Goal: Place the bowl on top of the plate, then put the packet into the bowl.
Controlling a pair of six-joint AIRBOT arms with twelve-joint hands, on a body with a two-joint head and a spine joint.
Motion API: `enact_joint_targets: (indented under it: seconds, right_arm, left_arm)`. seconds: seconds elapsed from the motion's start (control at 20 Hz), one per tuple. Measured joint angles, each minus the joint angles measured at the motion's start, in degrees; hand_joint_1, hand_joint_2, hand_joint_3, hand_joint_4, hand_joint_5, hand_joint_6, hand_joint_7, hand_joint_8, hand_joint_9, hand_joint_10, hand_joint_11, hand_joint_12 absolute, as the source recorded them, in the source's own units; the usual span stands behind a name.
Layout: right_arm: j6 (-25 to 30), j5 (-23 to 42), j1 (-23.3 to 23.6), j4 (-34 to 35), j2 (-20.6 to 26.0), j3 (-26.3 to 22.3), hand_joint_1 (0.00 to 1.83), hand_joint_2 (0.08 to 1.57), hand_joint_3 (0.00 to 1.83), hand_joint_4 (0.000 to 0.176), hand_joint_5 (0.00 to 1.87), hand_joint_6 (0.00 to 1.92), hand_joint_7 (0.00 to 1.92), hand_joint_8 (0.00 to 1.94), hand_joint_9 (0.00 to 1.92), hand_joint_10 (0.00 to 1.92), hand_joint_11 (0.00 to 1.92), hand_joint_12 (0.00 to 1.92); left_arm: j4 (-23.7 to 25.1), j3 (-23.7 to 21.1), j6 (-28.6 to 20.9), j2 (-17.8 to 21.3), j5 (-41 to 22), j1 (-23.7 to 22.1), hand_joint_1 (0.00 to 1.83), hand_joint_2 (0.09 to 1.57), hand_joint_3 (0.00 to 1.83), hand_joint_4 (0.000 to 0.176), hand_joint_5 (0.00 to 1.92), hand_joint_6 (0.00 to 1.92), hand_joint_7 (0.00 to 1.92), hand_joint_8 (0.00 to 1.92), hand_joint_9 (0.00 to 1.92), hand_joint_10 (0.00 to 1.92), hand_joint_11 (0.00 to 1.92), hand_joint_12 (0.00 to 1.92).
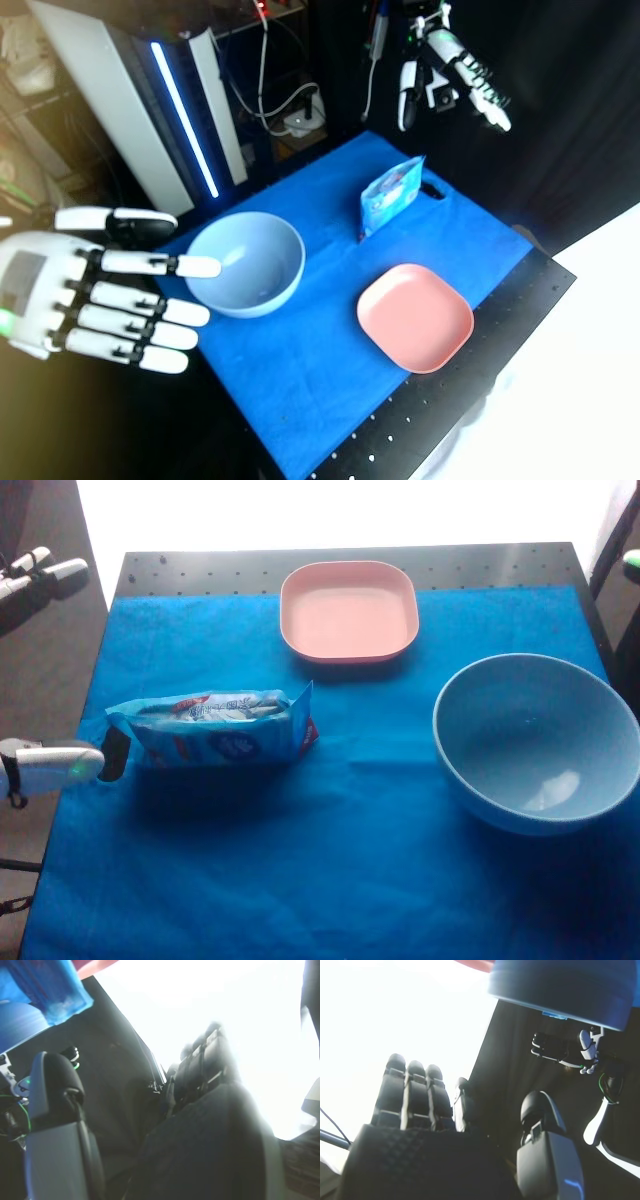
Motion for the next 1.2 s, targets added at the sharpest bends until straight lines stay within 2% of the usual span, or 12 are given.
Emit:
enact_joint_targets:
  seconds: [0.1,0.15,0.2,0.4,0.45,0.5,0.7,0.8,0.85,0.95,1.1,1.2]
  right_arm:
    - [0.0,-0.39,0.0,-0.04,-0.02,0.0,0.43,1.19,0.0,0.059,0.18,0.0,0.13,0.01,0.11,0.01,0.18,0.07]
    - [0.02,-0.42,0.0,-0.15,0.0,0.0,0.43,1.18,0.0,0.044,0.19,0.01,0.14,0.01,0.13,0.01,0.18,0.06]
    - [0.24,-0.42,0.0,-0.48,-0.02,0.0,0.43,1.17,0.0,0.041,0.19,0.01,0.15,0.01,0.14,0.01,0.19,0.06]
    - [1.11,-0.42,1.68,-4.33,-0.02,-0.09,0.49,1.08,0.0,0.136,0.14,0.0,0.11,0.0,0.0,0.0,0.0,0.0]
    - [1.18,-0.42,2.27,-5.27,-0.02,-0.24,0.5,1.06,0.0,0.136,0.12,0.0,0.08,0.0,0.0,0.0,0.0,0.0]
    - [1.25,-0.48,2.49,-5.9,-0.02,-0.39,0.48,1.03,0.0,0.135,0.11,0.0,0.07,0.0,0.0,0.0,0.0,0.0]
    - [1.27,-0.83,3.89,-10.16,-0.02,-0.96,0.49,0.87,0.0,0.053,0.04,0.01,0.11,0.01,0.11,0.02,0.09,0.04]
    - [1.18,-2.64,5.73,-12.31,0.0,-1.14,0.55,0.85,0.0,0.093,0.01,0.0,0.02,0.0,0.01,0.0,0.01,0.0]
    - [1.07,-3.61,6.51,-13.57,0.0,-1.14,0.52,0.84,0.0,0.134,0.01,0.0,0.01,0.0,0.0,0.0,0.04,0.02]
    - [-0.17,-7.06,8.61,-16.87,0.0,-1.46,0.5,0.84,0.0,0.171,0.0,0.0,0.0,0.0,0.0,0.0,0.0,0.0]
    - [-1.95,-12.35,10.67,-20.96,0.0,-1.57,0.65,0.81,0.0,0.176,0.01,0.0,0.01,0.0,0.0,0.0,0.0,0.0]
    - [-2.93,-15.56,11.08,-22.34,0.0,-1.68,0.59,0.84,0.0,0.148,0.02,0.01,0.0,0.0,0.0,0.0,0.0,0.0]
  left_arm:
    - [-0.02,0.0,0.02,0.0,0.04,0.0,0.73,0.89,0.01,0.09,0.17,0.0,0.02,0.0,0.0,0.0,0.0,0.0]
    - [-0.04,0.0,0.02,0.0,0.04,0.02,0.73,0.9,0.01,0.078,0.18,0.01,0.02,0.0,0.0,0.0,0.0,0.0]
    - [-0.02,0.0,0.02,0.0,0.04,0.02,0.72,0.9,0.01,0.085,0.17,0.0,0.02,0.0,0.0,0.0,0.0,0.0]
    - [0.0,0.0,0.02,0.0,0.04,0.09,0.65,0.91,0.01,0.109,0.16,0.0,0.04,0.0,0.0,0.0,0.0,0.0]
    - [-0.02,0.0,0.02,0.0,0.09,0.09,0.64,0.91,0.0,0.108,0.16,0.0,0.04,0.01,0.0,0.0,0.0,0.0]
    - [-0.15,0.0,0.04,0.0,0.11,0.09,0.66,0.9,0.0,0.111,0.16,0.0,0.04,0.0,0.0,0.0,0.0,0.0]
    - [-0.15,0.0,0.02,-0.02,0.09,0.09,0.64,0.91,0.0,0.121,0.15,0.0,0.05,0.0,0.0,0.0,0.0,0.0]
    - [-0.15,0.0,0.02,0.0,0.13,0.09,0.67,0.9,0.0,0.1,0.16,0.0,0.05,0.01,0.0,0.0,0.0,0.0]
    - [-0.07,0.0,0.02,-0.02,0.11,0.09,0.68,0.9,0.0,0.11,0.16,0.0,0.05,0.0,0.0,0.0,0.0,0.0]
    - [-0.13,0.0,0.02,0.0,0.11,0.09,0.69,0.9,0.0,0.114,0.17,0.0,0.06,0.0,0.0,0.0,0.0,0.0]
    - [-0.09,0.0,0.02,-0.02,0.15,0.09,0.68,0.9,0.0,0.109,0.16,0.0,0.06,0.0,0.0,0.0,0.0,0.0]
    - [-0.09,0.0,0.0,-0.02,0.13,0.09,0.72,0.89,0.0,0.122,0.16,0.0,0.06,0.0,0.0,0.0,0.0,0.0]
